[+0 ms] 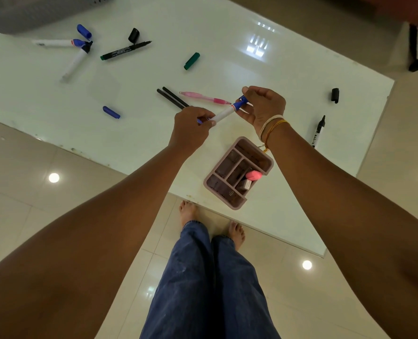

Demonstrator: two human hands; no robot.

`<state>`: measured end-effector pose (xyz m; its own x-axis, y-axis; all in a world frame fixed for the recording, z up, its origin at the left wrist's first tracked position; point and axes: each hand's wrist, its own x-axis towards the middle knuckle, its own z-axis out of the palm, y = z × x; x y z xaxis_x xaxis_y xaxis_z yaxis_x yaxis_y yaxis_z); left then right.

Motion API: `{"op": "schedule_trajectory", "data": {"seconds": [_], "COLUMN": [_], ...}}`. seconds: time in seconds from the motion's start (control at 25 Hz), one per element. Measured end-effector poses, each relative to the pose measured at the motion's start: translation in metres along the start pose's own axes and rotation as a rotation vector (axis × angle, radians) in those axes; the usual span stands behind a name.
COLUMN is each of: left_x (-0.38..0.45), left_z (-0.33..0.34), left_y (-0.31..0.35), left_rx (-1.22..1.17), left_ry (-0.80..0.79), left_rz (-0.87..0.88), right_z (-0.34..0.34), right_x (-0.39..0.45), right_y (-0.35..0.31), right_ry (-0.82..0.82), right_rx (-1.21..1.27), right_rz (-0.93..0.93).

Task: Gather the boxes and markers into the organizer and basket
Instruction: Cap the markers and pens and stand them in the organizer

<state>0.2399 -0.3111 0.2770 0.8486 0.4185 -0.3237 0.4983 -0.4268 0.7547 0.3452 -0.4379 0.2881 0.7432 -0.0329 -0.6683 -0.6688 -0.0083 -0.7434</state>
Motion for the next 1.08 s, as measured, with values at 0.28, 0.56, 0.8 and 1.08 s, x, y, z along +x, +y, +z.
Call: {"op": "schedule_trajectory", "data": {"seconds": [0.28, 0.56, 0.8, 1.08], "left_x": [0.002, -0.011, -0.021, -0.033], "left_z": [0.000, -0.006, 0.000, 0.028], "left_y": [0.036, 0.062, 0.064, 0.063], "left_rx": [-0.365, -0.685, -0.622, -0.346], "left_ry": [-0.215, -0.321, -0.330, -0.214], "left_rz": [-0.273, -0.477, -0.371, -0.244], "right_z": [-0.004, -0.019, -0.029, -0.065], "right_x": [-0.013, -0.024, -0.044, -0.086], "right_y": [-0.008, -0.014, -0.018, 0.001], "right_ry": [-0.096, -0.224, -0.182, 0.107], "right_rx": [0.074, 0.127, 0.017, -0.247], "right_rz": [-0.085, -0.127, -0.226, -0.703]}}
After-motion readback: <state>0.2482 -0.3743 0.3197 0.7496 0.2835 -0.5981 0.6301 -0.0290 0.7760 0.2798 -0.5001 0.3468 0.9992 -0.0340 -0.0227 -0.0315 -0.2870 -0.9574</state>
